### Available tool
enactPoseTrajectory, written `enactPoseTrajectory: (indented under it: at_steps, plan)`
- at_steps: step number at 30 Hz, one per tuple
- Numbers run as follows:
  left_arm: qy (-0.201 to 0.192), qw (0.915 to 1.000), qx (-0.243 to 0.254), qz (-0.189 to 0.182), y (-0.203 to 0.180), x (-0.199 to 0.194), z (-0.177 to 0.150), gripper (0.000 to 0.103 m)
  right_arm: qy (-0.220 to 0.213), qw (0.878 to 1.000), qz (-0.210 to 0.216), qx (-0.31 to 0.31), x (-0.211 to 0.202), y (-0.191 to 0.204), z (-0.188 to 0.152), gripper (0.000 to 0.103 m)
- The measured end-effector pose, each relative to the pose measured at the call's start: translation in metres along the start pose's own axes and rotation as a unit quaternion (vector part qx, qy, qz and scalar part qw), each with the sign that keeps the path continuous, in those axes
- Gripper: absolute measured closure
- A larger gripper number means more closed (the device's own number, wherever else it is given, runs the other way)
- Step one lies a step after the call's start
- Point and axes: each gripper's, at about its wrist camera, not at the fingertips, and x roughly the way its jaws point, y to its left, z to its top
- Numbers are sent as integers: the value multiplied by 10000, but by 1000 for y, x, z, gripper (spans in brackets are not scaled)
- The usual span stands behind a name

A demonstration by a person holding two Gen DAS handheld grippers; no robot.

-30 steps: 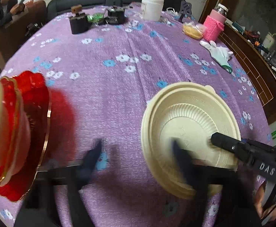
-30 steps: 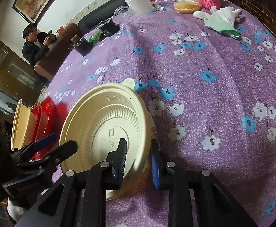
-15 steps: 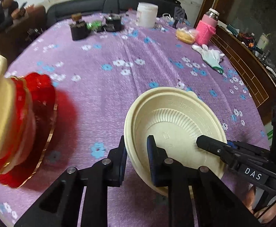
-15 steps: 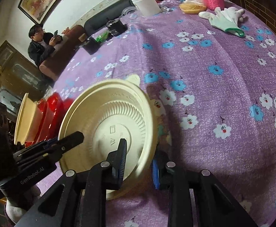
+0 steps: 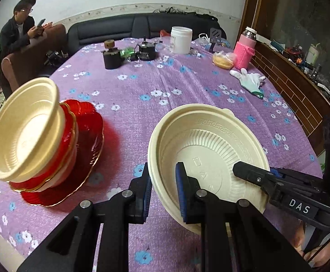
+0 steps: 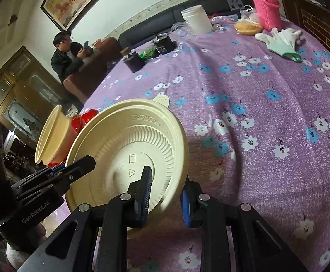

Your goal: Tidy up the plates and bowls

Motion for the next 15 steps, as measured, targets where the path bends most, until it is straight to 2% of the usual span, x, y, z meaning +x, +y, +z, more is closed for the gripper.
enactPoseTrajectory:
  at_steps: [15]
  plan:
    - [-396,9992,-72,4,10,-41,-13,83,-242,9993,-81,-281,-24,34,-11,78]
